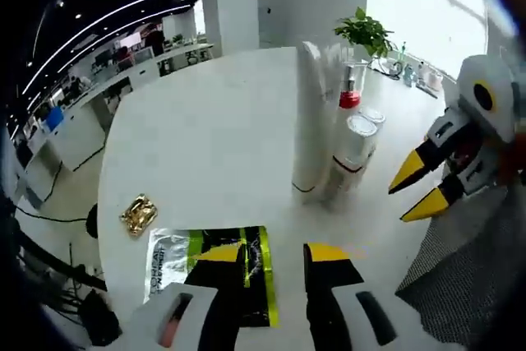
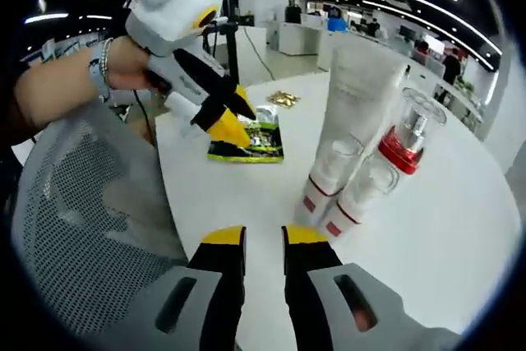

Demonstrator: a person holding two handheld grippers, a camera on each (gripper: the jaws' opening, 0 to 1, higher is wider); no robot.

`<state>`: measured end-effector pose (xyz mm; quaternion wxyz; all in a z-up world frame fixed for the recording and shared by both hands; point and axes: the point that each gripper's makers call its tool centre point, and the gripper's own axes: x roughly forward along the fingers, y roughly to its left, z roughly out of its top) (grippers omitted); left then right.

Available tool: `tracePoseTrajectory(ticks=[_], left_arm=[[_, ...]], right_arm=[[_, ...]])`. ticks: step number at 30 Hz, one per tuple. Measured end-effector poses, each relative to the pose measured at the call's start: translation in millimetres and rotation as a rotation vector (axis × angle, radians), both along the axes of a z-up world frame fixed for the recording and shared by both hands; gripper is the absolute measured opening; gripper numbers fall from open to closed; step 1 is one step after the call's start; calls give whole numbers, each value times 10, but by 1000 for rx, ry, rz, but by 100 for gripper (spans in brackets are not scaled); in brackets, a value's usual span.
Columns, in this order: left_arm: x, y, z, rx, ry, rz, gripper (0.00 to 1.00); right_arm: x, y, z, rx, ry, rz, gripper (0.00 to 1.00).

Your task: Arrange the skincare products in the storage area until every visible bottle or jar stands upright without overlapping.

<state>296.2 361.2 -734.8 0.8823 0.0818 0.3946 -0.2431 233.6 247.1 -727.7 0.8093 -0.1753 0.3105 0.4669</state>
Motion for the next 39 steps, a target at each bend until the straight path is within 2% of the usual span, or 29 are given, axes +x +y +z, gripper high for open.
tracePoseTrajectory(ticks=[4, 6, 9, 11, 12, 13, 14, 15, 18, 20, 22, 26, 28, 30, 32, 34, 35, 37, 39], left_arm=[[125, 431, 62, 18, -12, 149, 29], [159, 605, 78, 25, -23, 209, 29], [142, 825, -20, 40, -8, 302, 29], [93, 933, -123, 15, 21, 385, 29], [25, 964, -169, 21, 82, 403, 28], [27, 978, -167, 27, 86, 404, 28], [64, 988, -151, 16, 59, 405, 28], [68, 979, -158, -4, 59, 413, 27], [-53, 870, -283, -74, 178, 422, 27], [-134, 861, -387, -52, 242, 420, 27], [-175, 896, -448, -15, 266, 424, 26], [-226, 833, -530, -46, 325, 443, 26], [-234, 788, -556, -69, 344, 449, 26], [-239, 735, -576, -103, 365, 459, 26], [-230, 737, -588, -106, 366, 476, 26], [-225, 724, -616, -100, 369, 477, 25], [-227, 722, -633, -98, 374, 480, 25], [-249, 720, -676, -84, 394, 481, 24], [-228, 721, -678, -80, 378, 476, 22]], right_arm=[[-69, 200, 54, 25, -2, 58, 19], [-30, 288, 108, 24, -32, 84, 20], [124, 441, 217, 32, -85, 92, 20], [247, 580, 278, 41, -104, 82, 20], [310, 677, 309, 48, -107, 74, 20], [340, 744, 322, 50, -110, 75, 20], [386, 857, 337, 55, -118, 78, 20], [409, 932, 341, 54, -124, 81, 20], [531, 1164, 322, 63, -137, 80, 21], [634, 1284, 250, 64, -131, 62, 23], [731, 1306, 135, 41, -117, 21, 25], [882, 1327, -157, -14, -40, -41, 28], [995, 1302, -254, -54, -67, -57, 28], [1073, 1287, -368, -89, -63, -63, 28], [1123, 1238, -489, -130, -38, -98, 29], [1148, 1254, -553, -171, -71, -58, 30], [1139, 1255, -587, -187, -66, -52, 30], [1138, 1258, -654, -200, -43, -63, 31], [1115, 1234, -721, -210, 0, -82, 31]])
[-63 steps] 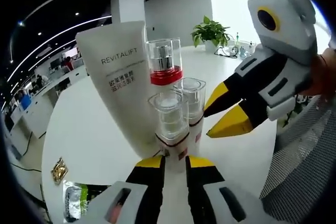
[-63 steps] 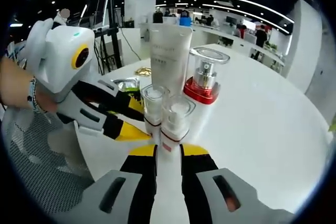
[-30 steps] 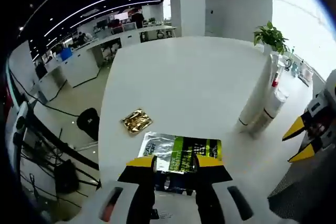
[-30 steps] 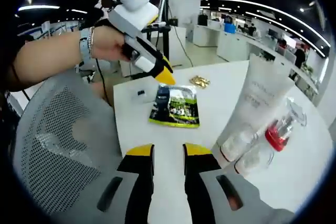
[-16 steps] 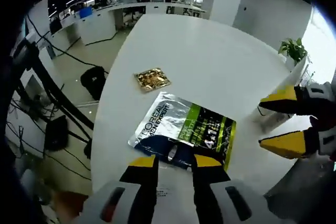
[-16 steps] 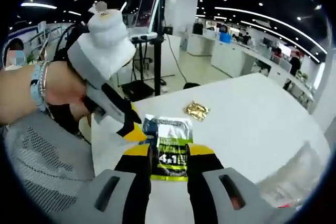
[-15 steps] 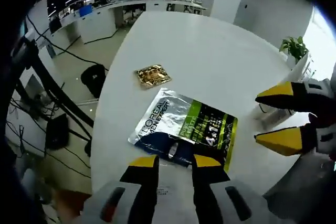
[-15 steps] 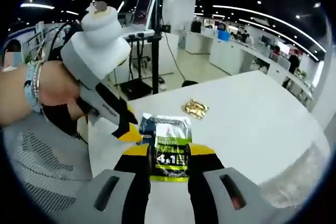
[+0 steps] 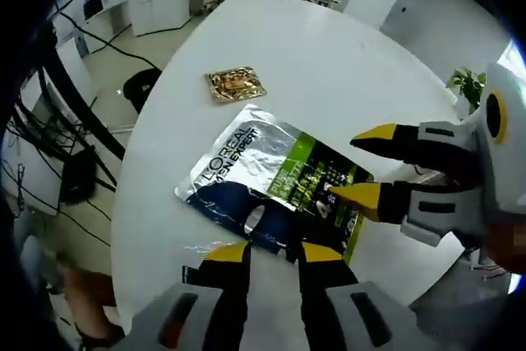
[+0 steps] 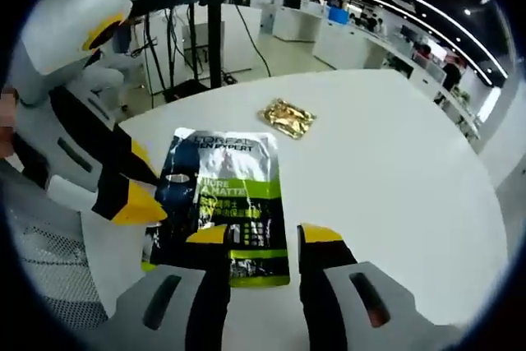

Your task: Arrange the skincare products in the storage area until every visible bottle or jar stands upright without overlapping.

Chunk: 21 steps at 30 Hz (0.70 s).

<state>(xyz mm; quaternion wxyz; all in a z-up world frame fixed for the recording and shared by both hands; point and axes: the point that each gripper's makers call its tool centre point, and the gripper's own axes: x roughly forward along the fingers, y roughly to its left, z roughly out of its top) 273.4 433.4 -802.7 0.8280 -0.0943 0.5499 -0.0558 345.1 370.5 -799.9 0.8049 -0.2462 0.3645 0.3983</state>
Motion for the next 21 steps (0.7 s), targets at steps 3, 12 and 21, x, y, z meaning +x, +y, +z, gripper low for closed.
tracePoseTrajectory(ticks=[3, 12, 21], left_arm=[[-7, 11, -1, -4, 2, 14, 22], [-4, 37, -7, -9, 2, 32, 20], [-19, 68, -16, 22, 8, 4, 15]], right_arm=[[33, -12, 23, 5, -21, -1, 32], [-176, 22, 16, 94, 149, -43, 24], [-242, -117, 36, 52, 172, -102, 2]])
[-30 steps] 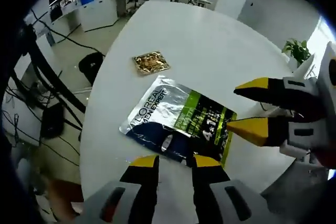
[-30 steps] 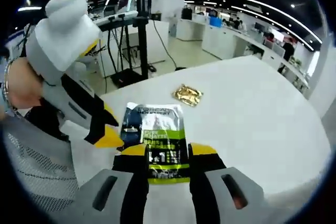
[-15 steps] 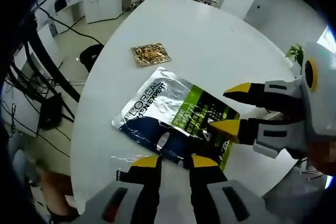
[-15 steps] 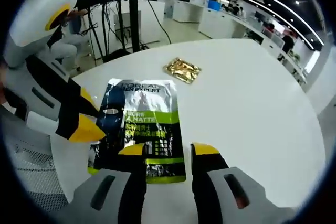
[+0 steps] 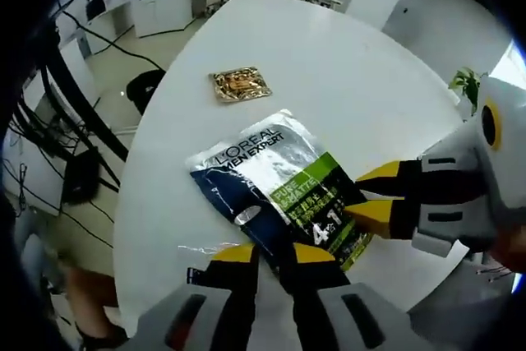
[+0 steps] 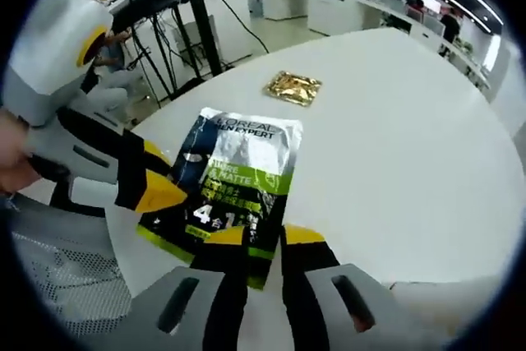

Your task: Arrange the skincare products in the storage area until every visible bottle or jar stands upright without overlapping.

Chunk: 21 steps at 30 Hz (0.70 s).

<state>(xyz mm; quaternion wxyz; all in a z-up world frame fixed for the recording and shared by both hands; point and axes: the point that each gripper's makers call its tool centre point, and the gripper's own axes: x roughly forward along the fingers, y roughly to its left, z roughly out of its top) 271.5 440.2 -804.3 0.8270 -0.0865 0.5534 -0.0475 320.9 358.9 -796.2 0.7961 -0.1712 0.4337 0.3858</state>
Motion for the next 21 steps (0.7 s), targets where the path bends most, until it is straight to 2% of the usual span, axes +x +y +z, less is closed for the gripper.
tracePoseTrajectory(ticks=[1, 2, 3, 5, 6, 7, 8, 10, 12, 21], left_arm=[[-5, 10, 0, 8, 2, -6, 14], [-4, 4, 0, 8, 0, -8, 14], [-4, 3, 0, 14, -2, -15, 14], [-5, -8, -4, 23, -4, -30, 13], [-14, -13, -10, 29, -1, -37, 12], [-11, -4, -11, 42, -6, -46, 12], [-15, -6, -12, 46, -8, -53, 12], [-15, -2, -20, 51, -8, -55, 12], [-15, -2, -25, 60, -10, -64, 12], [-8, -14, -37, 122, -7, -134, 11]], right_arm=[[24, -71, -8, -38, -19, -6, 1], [-12, -21, 18, 8, -2, -4, 1], [-36, -18, 19, 18, 7, -7, 0], [-157, 29, 0, 48, 97, -29, 0], [-245, -13, -82, 16, 160, -55, 1], [-183, 62, -76, 46, 107, -13, 1], [-147, 78, -96, 32, 66, -10, 1], [-176, 69, -10, 14, 18, 33, 1], [-209, 75, -145, 3, -13, 63, 1], [-204, 50, -112, -15, -47, 111, 0]])
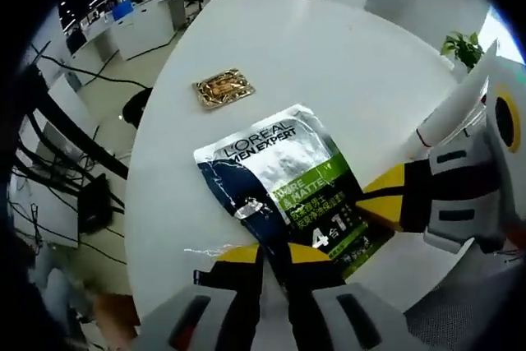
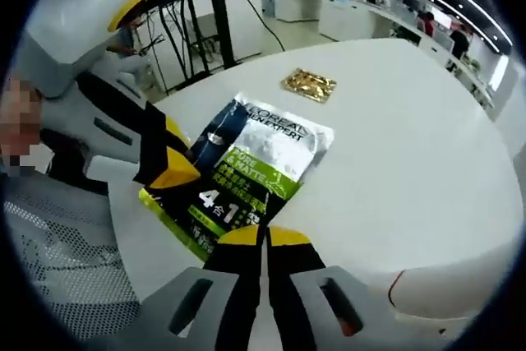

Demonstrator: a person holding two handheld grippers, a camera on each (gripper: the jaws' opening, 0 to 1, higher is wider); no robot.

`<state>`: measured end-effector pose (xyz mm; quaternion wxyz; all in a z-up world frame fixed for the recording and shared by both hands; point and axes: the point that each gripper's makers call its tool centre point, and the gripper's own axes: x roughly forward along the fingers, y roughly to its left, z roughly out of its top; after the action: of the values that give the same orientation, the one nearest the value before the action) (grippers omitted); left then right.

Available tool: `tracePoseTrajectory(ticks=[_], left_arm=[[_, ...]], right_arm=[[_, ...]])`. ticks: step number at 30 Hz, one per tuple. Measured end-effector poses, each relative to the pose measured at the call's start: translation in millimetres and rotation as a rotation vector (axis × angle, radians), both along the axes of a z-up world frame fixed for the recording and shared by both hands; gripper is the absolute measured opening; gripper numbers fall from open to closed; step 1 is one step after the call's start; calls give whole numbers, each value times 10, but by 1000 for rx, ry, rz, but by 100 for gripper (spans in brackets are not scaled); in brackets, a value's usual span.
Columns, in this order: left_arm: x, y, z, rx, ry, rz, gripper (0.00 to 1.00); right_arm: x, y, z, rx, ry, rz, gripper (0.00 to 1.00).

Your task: Arrange the skincare products in the storage area until every visible bottle or jar stands upright without overlapping.

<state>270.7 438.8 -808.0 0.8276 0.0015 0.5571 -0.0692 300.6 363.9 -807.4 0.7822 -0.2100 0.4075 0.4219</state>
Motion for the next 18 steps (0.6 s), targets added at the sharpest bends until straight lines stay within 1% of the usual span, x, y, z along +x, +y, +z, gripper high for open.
tracePoseTrajectory(ticks=[2, 3, 4, 6, 7, 8, 11, 13, 15, 16, 18], left_arm=[[-4, 17, 6, 11, 19, 2, 8], [-24, 65, 7, 40, 40, 7, 3], [-7, 41, 25, 22, 41, 13, 3], [2, 41, 71, 21, 47, 32, 3], [13, 45, 102, 24, 42, 36, 2], [42, 53, 154, 25, 21, 43, 2], [103, 73, 248, 25, -20, 62, 2], [154, 95, 334, 9, -40, 111, 2], [177, 93, 418, -7, -48, 143, 2], [183, 90, 448, -14, -53, 149, 2], [209, 69, 520, -33, -85, 159, 2]], right_arm=[[-8, -2, 13, -5, -20, 4, 0], [-11, -24, 20, -20, -31, 2, 0], [-45, -22, 44, -15, -36, 4, 0], [-61, -32, 82, -14, -58, 5, 0], [-55, -27, 111, -9, -80, 12, 0], [-34, -17, 155, -6, -107, 16, 0], [1, -6, 269, 22, -151, 15, 0], [54, 4, 404, 82, -167, -26, 0], [92, -4, 518, 132, -181, -61, 0], [104, -9, 560, 153, -184, -74, 0], [123, -36, 648, 196, -186, -103, 0]])
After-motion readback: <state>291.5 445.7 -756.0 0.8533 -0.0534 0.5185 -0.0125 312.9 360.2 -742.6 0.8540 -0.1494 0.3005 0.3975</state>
